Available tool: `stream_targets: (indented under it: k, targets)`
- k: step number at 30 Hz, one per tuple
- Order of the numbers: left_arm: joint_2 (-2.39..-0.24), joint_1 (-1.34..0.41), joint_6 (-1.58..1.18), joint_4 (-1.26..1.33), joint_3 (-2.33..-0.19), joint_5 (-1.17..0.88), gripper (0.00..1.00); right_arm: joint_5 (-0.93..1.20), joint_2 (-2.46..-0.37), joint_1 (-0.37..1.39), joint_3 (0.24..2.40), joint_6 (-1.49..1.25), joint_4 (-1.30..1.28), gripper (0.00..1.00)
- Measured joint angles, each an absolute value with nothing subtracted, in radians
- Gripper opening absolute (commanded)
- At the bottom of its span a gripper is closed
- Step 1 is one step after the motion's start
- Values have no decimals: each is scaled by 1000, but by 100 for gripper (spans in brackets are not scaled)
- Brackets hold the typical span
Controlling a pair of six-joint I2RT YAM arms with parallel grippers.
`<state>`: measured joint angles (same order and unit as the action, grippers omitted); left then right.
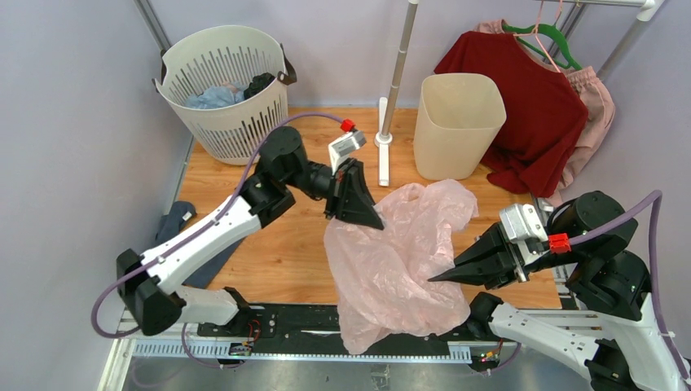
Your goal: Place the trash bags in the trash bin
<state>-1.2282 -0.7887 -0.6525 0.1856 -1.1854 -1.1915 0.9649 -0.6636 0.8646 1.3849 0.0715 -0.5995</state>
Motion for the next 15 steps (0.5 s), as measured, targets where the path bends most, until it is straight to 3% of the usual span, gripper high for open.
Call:
stream_targets:
  k: [5, 11, 15]
  targets:
    - [-1360, -765, -681, 185, -1275, -1185, 0, 942, -658, 865, 1385, 64, -600, 4]
    - [-1404, -597, -776, 231, -1338, -1188, 0, 852, -632, 864, 1342, 40, -600, 5]
    - [-1404, -571, -818, 269, -1357, -1188, 0, 759, -631, 865, 1296, 25, -602, 40]
